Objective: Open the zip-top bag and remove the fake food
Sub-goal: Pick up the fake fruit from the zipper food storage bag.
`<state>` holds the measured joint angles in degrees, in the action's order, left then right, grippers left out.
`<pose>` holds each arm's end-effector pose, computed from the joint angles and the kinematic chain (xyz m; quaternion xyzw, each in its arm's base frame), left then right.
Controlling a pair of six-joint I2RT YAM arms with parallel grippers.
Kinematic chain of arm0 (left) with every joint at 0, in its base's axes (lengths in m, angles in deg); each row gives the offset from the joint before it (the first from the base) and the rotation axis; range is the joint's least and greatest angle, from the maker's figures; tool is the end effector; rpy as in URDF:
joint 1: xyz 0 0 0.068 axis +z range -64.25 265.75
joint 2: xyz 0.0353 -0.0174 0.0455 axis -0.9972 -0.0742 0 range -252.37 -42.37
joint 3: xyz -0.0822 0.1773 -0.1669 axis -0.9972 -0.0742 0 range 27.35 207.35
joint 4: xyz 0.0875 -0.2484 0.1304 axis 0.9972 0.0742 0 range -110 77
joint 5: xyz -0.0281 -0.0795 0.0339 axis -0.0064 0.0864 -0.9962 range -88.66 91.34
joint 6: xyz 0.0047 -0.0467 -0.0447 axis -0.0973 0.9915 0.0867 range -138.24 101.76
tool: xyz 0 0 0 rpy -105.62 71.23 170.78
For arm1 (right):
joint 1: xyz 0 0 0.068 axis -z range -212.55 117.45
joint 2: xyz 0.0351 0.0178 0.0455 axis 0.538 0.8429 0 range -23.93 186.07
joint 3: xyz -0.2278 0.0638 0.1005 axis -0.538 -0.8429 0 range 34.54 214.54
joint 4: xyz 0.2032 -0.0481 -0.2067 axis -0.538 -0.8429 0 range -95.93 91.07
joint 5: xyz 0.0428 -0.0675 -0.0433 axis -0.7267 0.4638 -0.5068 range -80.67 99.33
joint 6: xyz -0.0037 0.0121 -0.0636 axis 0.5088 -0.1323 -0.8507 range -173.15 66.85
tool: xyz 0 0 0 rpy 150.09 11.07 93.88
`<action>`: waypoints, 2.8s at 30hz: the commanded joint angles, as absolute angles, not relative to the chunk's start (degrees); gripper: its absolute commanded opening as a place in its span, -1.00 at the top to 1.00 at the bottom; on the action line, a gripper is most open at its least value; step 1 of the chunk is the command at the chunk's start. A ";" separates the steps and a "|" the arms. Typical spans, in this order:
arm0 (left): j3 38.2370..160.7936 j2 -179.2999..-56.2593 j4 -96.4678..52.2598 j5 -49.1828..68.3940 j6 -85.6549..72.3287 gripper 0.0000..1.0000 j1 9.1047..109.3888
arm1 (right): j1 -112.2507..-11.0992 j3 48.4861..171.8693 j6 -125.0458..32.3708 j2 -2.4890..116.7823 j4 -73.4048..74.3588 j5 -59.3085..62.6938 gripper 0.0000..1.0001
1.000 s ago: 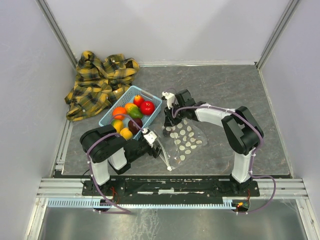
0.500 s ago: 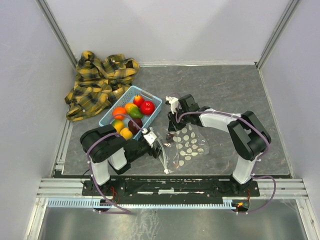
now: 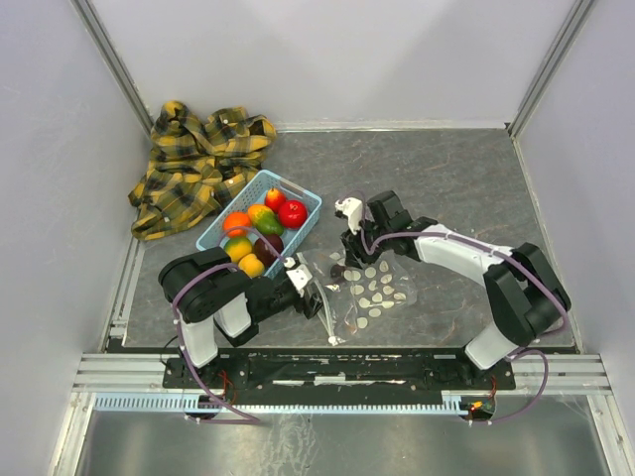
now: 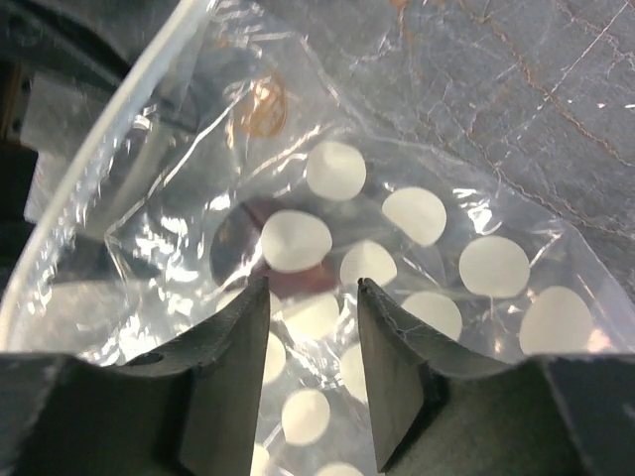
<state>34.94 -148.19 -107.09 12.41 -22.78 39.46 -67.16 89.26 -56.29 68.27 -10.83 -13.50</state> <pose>0.1507 -0.1717 0.0428 0.3852 0.6681 -0.2948 0.5642 0.2902 0.2242 0.1470 -0.3624 0.8476 0.2709 0.2770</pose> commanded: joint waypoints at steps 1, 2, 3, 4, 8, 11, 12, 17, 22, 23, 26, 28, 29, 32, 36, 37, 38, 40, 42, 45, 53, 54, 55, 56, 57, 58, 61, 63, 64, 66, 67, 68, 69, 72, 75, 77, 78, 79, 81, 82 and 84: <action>35.58 -148.69 -113.38 13.51 -24.92 -0.71 39.69 | -67.33 89.54 -72.55 62.98 -17.72 -13.43 0.00; 35.73 -148.86 -113.38 13.03 -24.81 -0.71 39.75 | -67.27 88.99 -75.92 62.30 -18.12 -13.43 -0.01; 35.83 -149.01 -113.41 12.79 -24.75 -0.71 39.75 | -67.31 88.43 -79.09 61.62 -17.87 -13.58 -0.02; 35.92 -149.11 -113.36 12.76 -24.70 -0.71 39.75 | -67.31 87.76 -82.41 61.32 -17.52 -14.35 -0.04; 36.14 -149.08 -113.36 12.92 -24.32 -0.71 39.70 | -67.36 87.53 -95.66 61.80 -18.58 -17.15 -0.18; 36.14 -148.94 -113.42 12.94 -24.38 -0.71 39.70 | -67.40 90.23 -104.17 65.23 -21.82 -19.75 -0.19; 36.14 -148.90 -113.37 12.88 -24.39 -0.71 39.70 | -67.41 91.67 -106.78 66.72 -23.44 -21.48 -0.18; 36.06 -148.90 -113.36 13.12 -24.30 -0.70 39.73 | -67.36 97.70 -111.60 73.02 -27.62 -24.26 -0.13; 36.28 -148.85 -113.39 13.44 -24.27 -0.69 39.76 | -67.36 101.64 -115.90 77.08 -31.86 -30.14 -0.02; 36.32 -148.77 -113.35 13.39 -24.30 -0.69 39.71 | -67.35 102.09 -116.29 77.67 -32.41 -31.14 0.00; 36.40 -148.40 -113.28 13.51 -24.20 -0.69 39.75 | -67.78 103.06 -118.32 78.81 -34.56 -33.30 0.07; 36.53 -148.37 -113.16 13.48 -24.13 -0.68 39.76 | -68.60 103.55 -119.87 79.29 -36.01 -33.92 0.12; 36.61 -148.41 -113.03 13.47 -24.13 -0.68 39.71 | -68.96 103.77 -120.39 79.64 -36.61 -34.10 0.14; 36.83 -148.71 -112.95 13.56 -23.97 -0.68 39.72 | -70.19 104.76 -121.65 81.06 -37.93 -34.26 0.17; 36.84 -148.63 -112.91 13.63 -23.87 -0.68 39.76 | -71.65 106.08 -122.86 82.50 -39.54 -34.09 0.25; 36.76 -148.57 -112.97 13.69 -23.75 -0.68 39.72 | -71.92 106.49 -123.08 82.83 -40.05 -34.21 0.28; 36.67 -148.54 -112.94 13.73 -23.78 -0.68 39.71 | -72.19 106.88 -123.48 83.16 -40.78 -34.25 0.32; 36.66 -148.59 -112.82 13.74 -23.86 -0.68 39.70 | -72.66 107.25 -123.83 83.45 -41.63 -34.26 0.38; 36.61 -148.63 -112.58 13.82 -23.78 -0.69 39.71 | -72.85 107.24 -123.86 83.47 -41.73 -34.83 0.43; 36.64 -148.72 -112.23 13.74 -23.62 -0.69 39.74 | -73.06 107.14 -123.87 83.47 -41.82 -35.86 0.52; 36.64 -148.72 -112.14 13.45 -22.10 -0.67 39.71 | -73.59 107.85 -123.16 84.17 -42.16 -36.62 0.67; 36.66 -148.79 -112.19 13.54 -21.97 -0.66 39.68 | -73.60 107.80 -122.88 84.22 -42.00 -36.68 0.69; 36.61 -148.89 -112.09 13.58 -21.87 -0.66 39.80 | -73.66 107.90 -122.41 84.30 -41.80 -36.76 0.72; 36.58 -148.96 -112.10 13.55 -21.74 -0.65 39.74 | -73.72 108.04 -122.06 84.41 -41.67 -36.80 0.75; 36.58 -149.06 -112.11 13.48 -21.60 -0.64 39.73 | -73.69 108.17 -121.67 84.62 -41.68 -36.80 0.78; 36.57 -149.07 -112.12 13.47 -21.46 -0.63 39.74 | -73.69 108.31 -121.32 84.80 -41.66 -36.88 0.81; 36.40 -149.07 -112.12 13.72 -21.08 -0.56 39.76 | -73.77 108.30 -120.61 85.20 -41.58 -37.03 0.86; 36.31 -148.99 -112.12 13.88 -20.84 -0.45 39.70 | -73.80 107.90 -120.04 85.23 -41.07 -37.07 0.87; 36.31 -148.94 -111.96 14.03 -20.72 -0.38 39.70 | -73.83 107.73 -119.82 85.18 -40.83 -37.14 0.88; 36.27 -148.77 -111.60 14.40 -20.47 -0.33 39.70 | -73.79 107.36 -119.14 85.06 -40.36 -37.10 0.89; 36.26 -148.73 -111.51 14.51 -20.29 -0.31 39.71 | -73.77 107.24 -118.77 84.98 -40.21 -37.01 0.90; 36.18 -148.64 -111.56 14.70 -20.19 -0.29 39.74 | -73.79 107.12 -118.35 84.85 -40.03 -36.99 0.90; 36.10 -148.56 -111.51 14.82 -20.11 -0.26 39.70 | -73.78 106.86 -117.67 84.72 -39.61 -36.92 0.91; 35.54 -147.85 -111.47 15.11 -19.92 -0.15 39.70 | -73.77 105.59 -116.36 83.65 -38.31 -36.34 0.93; 34.82 -145.95 -110.63 15.30 -19.52 0.03 39.76 | -73.77 104.59 -114.92 82.66 -37.76 -34.95 0.95; 34.48 -143.75 -108.50 15.92 -19.03 0.15 39.73 | -73.73 104.29 -114.11 81.86 -38.38 -34.18 0.97; 34.47 -142.52 -107.07 16.20 -18.77 0.17 39.72 | -73.69 104.06 -113.62 81.41 -38.60 -33.91 0.97; 34.44 -141.02 -105.29 16.34 -18.46 0.18 39.73 | -73.73 103.67 -113.07 80.98 -38.48 -33.58 0.96; 34.46 -137.69 -101.56 16.69 -18.06 0.21 39.70 | -73.68 102.66 -111.46 79.97 -37.39 -32.67 0.97; 34.51 -135.83 -98.43 16.76 -17.80 0.22 39.77 | -73.69 102.07 -110.55 79.43 -36.62 -32.15 0.96; 34.98 -132.06 -92.64 16.90 -17.19 0.24 39.76 | -73.60 100.49 -108.48 78.32 -34.39 -30.88 0.96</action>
<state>34.55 -138.64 -100.16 15.28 -20.75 39.66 -73.34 102.62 -112.96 82.45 -38.19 -32.71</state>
